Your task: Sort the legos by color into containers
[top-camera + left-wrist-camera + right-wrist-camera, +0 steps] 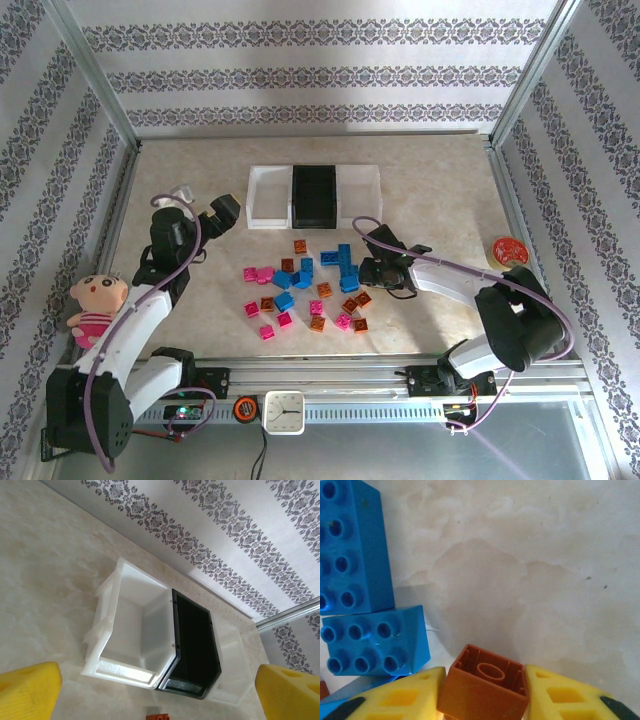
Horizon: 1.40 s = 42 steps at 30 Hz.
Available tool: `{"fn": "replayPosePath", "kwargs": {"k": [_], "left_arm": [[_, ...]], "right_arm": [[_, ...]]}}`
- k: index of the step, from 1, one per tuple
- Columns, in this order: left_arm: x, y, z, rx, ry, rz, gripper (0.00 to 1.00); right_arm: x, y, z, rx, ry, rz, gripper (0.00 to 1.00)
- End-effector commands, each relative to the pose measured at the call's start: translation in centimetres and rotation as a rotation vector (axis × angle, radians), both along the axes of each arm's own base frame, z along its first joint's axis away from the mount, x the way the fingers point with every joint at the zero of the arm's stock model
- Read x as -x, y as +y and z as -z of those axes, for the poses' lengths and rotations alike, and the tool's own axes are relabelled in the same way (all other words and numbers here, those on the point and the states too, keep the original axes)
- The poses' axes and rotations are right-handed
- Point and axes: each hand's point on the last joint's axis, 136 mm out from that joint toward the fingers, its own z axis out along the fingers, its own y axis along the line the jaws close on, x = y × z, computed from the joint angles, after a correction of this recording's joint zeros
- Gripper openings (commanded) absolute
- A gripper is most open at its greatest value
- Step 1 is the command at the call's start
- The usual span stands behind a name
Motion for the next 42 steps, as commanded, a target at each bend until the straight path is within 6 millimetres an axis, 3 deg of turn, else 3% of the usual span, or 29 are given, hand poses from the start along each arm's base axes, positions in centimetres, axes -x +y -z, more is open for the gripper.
{"fn": "replayPosePath", "kwargs": {"k": [1,6,10,15,19,22,25,30,35,42], "left_arm": [[1.3,0.4,0.3,0.041,0.017,-0.047,0.99],[2.7,0.5,0.2,0.073,-0.005,-0.047,0.99],[3.7,0.7,0.4,0.089,-0.043,-0.053,0.99],[4.7,0.7,1.2,0.108,-0.051,-0.046,0.99],[5.1,0.1,2.3,0.147,-0.052,-0.017,0.99],[5.2,-0.5,3.0,0.119,-0.019,0.027,1.00],[5.3,-1.5,4.0,0.095,0.031,0.091,0.99],[5.5,-2.7,6.5,0.043,0.162,0.174,0.90],[6.6,-3.4,10.7,-0.108,0.362,0.198,0.84],[7.6,-4.4,15.1,-0.253,0.508,0.255,0.79]], "right_arm": [[-1.1,0.6,-3.1,-0.025,-0.077,-0.037,0.32],[-5.5,1.2,-8.8,-0.048,-0.219,-0.064,0.29],[-11.0,1.4,-11.1,-0.031,-0.309,-0.025,0.28],[-17.6,1.6,-10.3,0.034,-0.334,0.013,0.29],[-21.0,1.2,-7.9,0.053,-0.287,0.061,0.30],[-22.5,0.9,-6.7,0.059,-0.269,0.088,0.32],[-23.3,1.1,-6.1,0.064,-0.254,0.091,0.40],[-23.4,1.4,-7.7,0.046,-0.277,0.081,0.65],[-21.1,1.6,-9.5,0.020,-0.305,0.054,0.70],[-16.7,1.4,-9.0,0.017,-0.294,0.013,0.71]]}}
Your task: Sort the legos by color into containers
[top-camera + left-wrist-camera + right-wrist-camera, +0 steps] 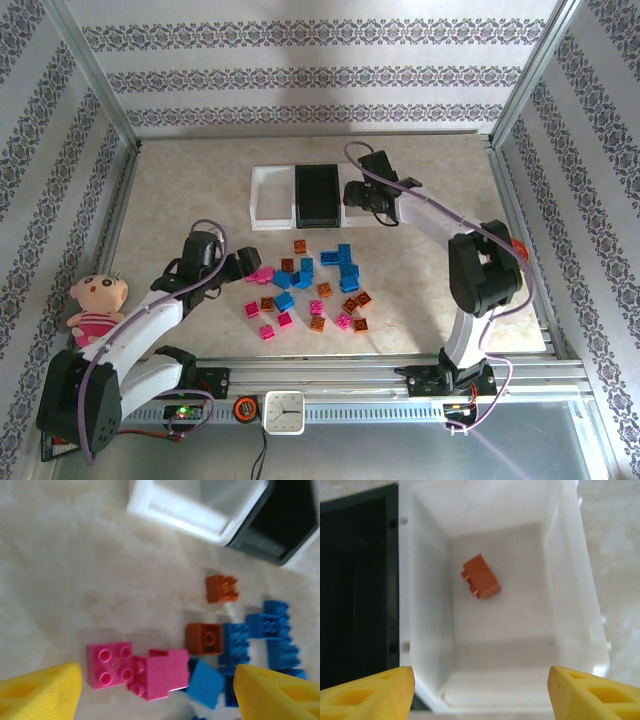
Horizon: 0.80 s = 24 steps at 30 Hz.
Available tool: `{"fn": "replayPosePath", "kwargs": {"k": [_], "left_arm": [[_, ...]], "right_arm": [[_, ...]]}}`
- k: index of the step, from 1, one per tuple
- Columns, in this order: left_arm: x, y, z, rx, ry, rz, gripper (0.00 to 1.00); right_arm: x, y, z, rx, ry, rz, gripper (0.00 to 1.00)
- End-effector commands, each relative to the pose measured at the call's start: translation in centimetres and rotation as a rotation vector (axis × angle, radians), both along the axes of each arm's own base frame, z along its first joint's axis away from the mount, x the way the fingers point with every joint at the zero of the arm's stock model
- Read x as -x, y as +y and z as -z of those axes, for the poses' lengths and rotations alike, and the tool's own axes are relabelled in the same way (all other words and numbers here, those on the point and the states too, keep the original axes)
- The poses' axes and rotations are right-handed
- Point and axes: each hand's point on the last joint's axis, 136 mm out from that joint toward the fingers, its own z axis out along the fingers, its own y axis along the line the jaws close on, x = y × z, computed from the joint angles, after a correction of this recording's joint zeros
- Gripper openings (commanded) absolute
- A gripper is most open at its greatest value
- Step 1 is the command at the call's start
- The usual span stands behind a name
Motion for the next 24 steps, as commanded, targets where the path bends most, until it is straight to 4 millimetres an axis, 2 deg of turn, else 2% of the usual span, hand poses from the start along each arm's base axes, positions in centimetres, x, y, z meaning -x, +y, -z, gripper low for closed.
{"fn": "replayPosePath", "kwargs": {"k": [1,4,10,12,15,19,24], "left_arm": [[0.8,0.5,2.1,-0.102,0.071,0.036,0.79],[1.8,0.3,3.2,-0.137,0.126,0.057,0.77],[6.1,0.1,4.2,-0.245,0.208,0.091,0.77],[7.4,0.5,4.2,-0.248,0.227,0.068,0.70],[9.1,0.1,3.4,-0.220,0.206,0.076,0.68],[11.8,-1.1,3.5,-0.205,0.235,0.140,0.74],[13.9,-3.8,3.5,-0.250,0.251,0.290,0.70]], "right_arm": [[1.8,0.0,-0.1,-0.005,-0.005,-0.024,0.71],[3.0,-0.6,-0.3,-0.006,-0.008,-0.024,0.71],[4.5,-1.6,-0.2,-0.001,-0.014,-0.014,0.72],[4.7,-1.8,0.0,-0.007,-0.013,-0.009,0.72],[4.9,-1.9,0.3,-0.012,-0.006,-0.011,0.72],[5.0,-2.1,0.5,-0.011,-0.004,-0.007,0.72],[5.0,-2.4,0.8,-0.015,0.004,0.000,0.71]]}}
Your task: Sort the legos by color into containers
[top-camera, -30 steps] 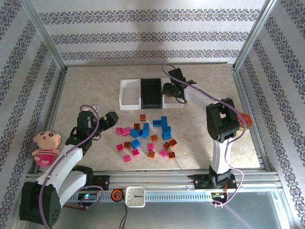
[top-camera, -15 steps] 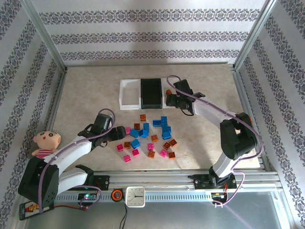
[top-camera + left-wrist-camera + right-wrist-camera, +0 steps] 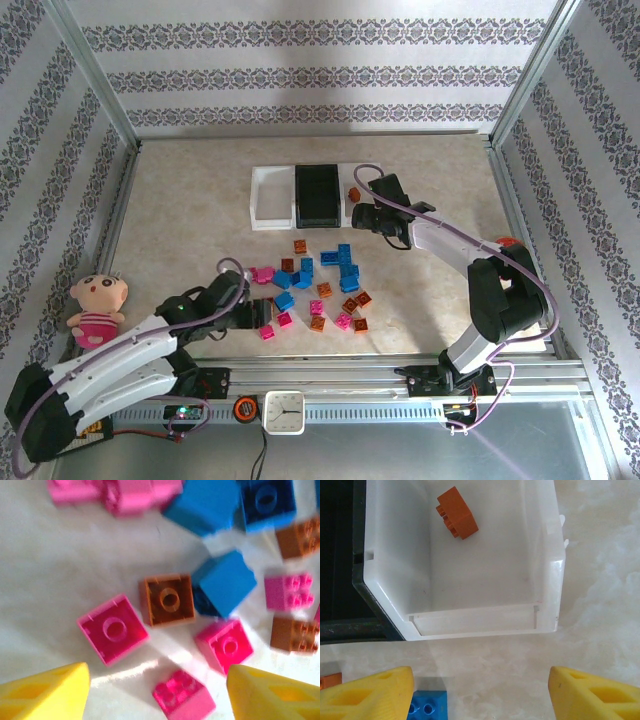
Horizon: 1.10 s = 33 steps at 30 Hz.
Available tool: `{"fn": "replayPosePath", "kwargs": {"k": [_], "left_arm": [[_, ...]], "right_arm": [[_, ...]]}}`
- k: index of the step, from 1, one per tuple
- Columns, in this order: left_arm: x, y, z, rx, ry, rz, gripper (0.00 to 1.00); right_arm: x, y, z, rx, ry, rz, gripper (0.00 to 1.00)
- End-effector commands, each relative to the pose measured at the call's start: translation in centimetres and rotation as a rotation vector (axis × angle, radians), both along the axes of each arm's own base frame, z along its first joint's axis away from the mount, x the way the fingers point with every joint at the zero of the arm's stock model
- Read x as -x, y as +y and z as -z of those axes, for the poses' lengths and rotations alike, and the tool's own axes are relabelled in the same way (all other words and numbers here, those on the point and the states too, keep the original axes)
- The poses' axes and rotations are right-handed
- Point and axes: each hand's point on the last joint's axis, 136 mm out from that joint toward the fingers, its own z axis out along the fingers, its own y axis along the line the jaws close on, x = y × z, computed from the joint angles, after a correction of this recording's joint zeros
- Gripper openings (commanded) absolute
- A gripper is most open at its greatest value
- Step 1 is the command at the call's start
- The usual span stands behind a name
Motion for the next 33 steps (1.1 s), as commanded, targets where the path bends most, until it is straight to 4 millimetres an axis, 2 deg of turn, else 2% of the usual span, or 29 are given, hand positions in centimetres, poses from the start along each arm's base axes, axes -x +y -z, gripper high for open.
{"fn": "replayPosePath", "kwargs": {"k": [1,4,8,14,21,25,29,31,33], "left_arm": [[1.9,-0.2,0.9,-0.077,0.066,0.041,0.67],[2.5,-1.3,1.6,-0.129,0.078,0.121,0.65],[2.3,-2.5,2.0,-0.207,0.067,0.199,0.65],[2.3,-2.5,3.5,-0.266,0.090,0.216,0.64],[2.4,-2.7,4.4,-0.280,0.097,0.230,0.50],[2.0,-3.3,3.7,-0.258,0.070,0.233,0.38],[1.7,-3.2,2.8,-0.249,0.045,0.220,0.30],[1.3,-3.0,1.8,-0.250,0.020,0.209,0.29],[0.3,-3.0,-0.3,-0.234,-0.030,0.193,0.28]], "right_arm": [[0.0,-0.4,-0.5,-0.016,-0.016,0.006,0.71],[0.0,-0.4,-0.6,-0.018,-0.018,0.004,0.72],[0.1,-0.6,-0.9,-0.023,-0.022,0.008,0.72],[0.2,-1.0,-1.2,-0.026,-0.030,0.014,0.72],[0.1,-1.0,-1.2,-0.034,-0.030,0.015,0.72],[0.1,-1.0,-1.2,-0.036,-0.031,0.019,0.72],[0.3,-1.0,-1.2,-0.039,-0.032,0.020,0.72],[0.4,-1.1,-1.4,-0.041,-0.036,0.023,0.72],[0.6,-1.2,-1.4,-0.044,-0.036,0.026,0.72]]}}
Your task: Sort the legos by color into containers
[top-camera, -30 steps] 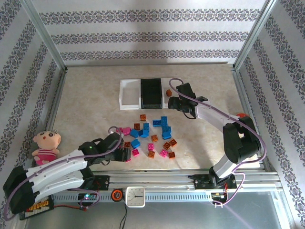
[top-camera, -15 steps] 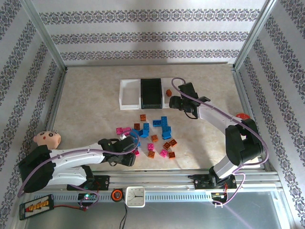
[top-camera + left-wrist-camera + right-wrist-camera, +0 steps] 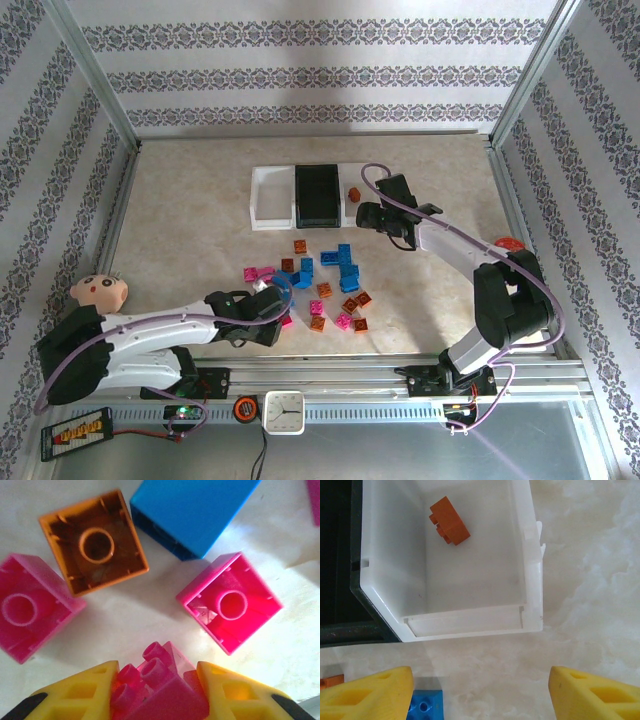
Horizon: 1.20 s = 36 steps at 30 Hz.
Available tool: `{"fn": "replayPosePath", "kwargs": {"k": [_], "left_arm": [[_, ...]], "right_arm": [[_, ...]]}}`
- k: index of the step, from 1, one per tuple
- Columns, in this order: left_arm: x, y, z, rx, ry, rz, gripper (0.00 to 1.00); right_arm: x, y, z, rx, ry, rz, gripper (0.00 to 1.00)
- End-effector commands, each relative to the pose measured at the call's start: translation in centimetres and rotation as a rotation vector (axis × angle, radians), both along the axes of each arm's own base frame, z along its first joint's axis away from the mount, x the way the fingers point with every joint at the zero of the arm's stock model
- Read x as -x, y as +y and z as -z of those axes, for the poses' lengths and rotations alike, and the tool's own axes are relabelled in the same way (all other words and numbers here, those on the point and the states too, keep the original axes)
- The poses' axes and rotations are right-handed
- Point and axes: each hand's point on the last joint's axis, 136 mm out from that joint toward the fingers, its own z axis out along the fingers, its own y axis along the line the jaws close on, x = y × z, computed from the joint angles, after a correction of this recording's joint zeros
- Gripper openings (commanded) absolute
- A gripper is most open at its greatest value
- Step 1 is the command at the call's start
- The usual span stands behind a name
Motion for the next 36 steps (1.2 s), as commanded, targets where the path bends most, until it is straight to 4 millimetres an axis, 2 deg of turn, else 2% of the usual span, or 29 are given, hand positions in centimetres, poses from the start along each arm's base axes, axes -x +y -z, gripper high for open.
{"fn": "replayPosePath", "kwargs": {"k": [1,5,8,10,12,15,20,25,28,30,32,36], "left_arm": [[-2.2,-0.3,-4.1,0.031,-0.112,-0.006,0.28],[-7.4,0.1,-8.9,0.117,-0.219,-0.075,0.27],[-13.1,0.8,-11.9,0.172,-0.309,-0.155,0.25],[-17.0,1.3,-13.0,0.201,-0.354,-0.208,0.25],[-21.0,1.8,-13.2,0.213,-0.377,-0.258,0.24],[-25.9,2.4,-12.6,0.227,-0.377,-0.319,0.23],[-31.6,2.1,-11.0,0.236,-0.365,-0.368,0.23],[-34.7,2.4,-9.4,0.206,-0.351,-0.407,0.25],[-35.5,2.6,-8.4,0.193,-0.334,-0.421,0.34],[-35.6,2.6,-8.1,0.200,-0.326,-0.425,0.47],[-35.5,2.4,-8.6,0.222,-0.335,-0.423,0.60],[-34.9,1.9,-12.5,0.313,-0.403,-0.415,0.75]], "right_arm": [[0.3,-0.3,-0.9,-0.024,-0.023,0.011,0.72],[0.7,-0.3,-0.5,-0.034,-0.021,0.017,0.72],[1.1,0.0,-0.1,-0.036,-0.011,0.012,0.72],[1.4,0.0,0.1,-0.030,-0.007,0.011,0.72],[1.8,0.0,0.4,-0.026,0.000,0.007,0.72],[2.7,0.0,0.7,-0.021,0.009,0.000,0.72],[4.3,-0.3,1.4,0.000,0.024,-0.014,0.72],[5.8,-0.3,2.1,0.001,0.037,-0.036,0.73],[6.5,0.3,2.6,-0.002,0.050,-0.071,0.75],[6.9,0.8,2.8,-0.003,0.056,-0.102,0.76],[7.1,1.6,2.8,-0.012,0.057,-0.136,0.77],[7.6,3.8,3.1,-0.049,0.078,-0.229,0.78]]}}
